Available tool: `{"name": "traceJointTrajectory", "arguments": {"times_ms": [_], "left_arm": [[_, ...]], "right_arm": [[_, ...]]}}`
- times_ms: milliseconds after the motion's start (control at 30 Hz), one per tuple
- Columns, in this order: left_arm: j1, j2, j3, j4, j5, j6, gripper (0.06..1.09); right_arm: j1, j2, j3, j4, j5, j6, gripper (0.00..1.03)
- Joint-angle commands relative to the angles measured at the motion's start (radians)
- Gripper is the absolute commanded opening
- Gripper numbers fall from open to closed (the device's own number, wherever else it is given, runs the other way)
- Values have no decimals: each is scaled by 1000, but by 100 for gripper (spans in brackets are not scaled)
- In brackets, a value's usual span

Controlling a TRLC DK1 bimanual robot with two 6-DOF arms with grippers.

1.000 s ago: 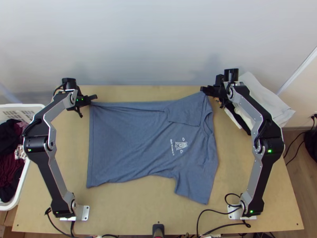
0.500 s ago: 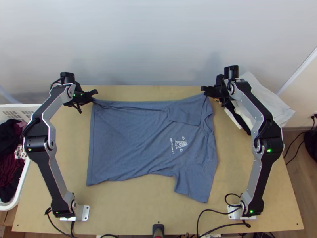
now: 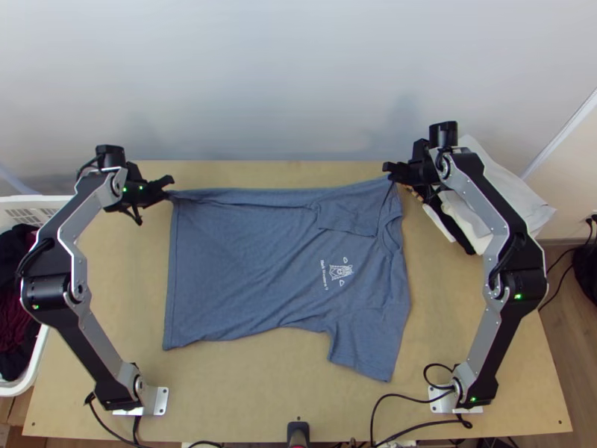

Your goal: Fold the t-shirt

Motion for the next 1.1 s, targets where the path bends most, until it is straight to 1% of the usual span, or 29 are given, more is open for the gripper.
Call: {"name": "traceJointTrajectory", "arguments": {"times_ms": [0, 200, 367, 867, 1067], "left_arm": [[12, -61, -77, 30, 17, -10, 10], [23, -106, -179, 83, 20, -10, 10], [41, -124, -221, 100, 23, -7, 10], [53, -198, -298, 111, 30, 3, 10], [41, -242, -356, 116, 37, 1, 10]], "right_arm": [[-17, -44, -44, -13, 9, 12, 3], [-29, -61, -98, -18, 15, -7, 3], [-32, -83, -136, -18, 29, -24, 3], [-32, -196, -293, -18, 57, -70, 3], [-30, -239, -373, -18, 63, -73, 3]]}}
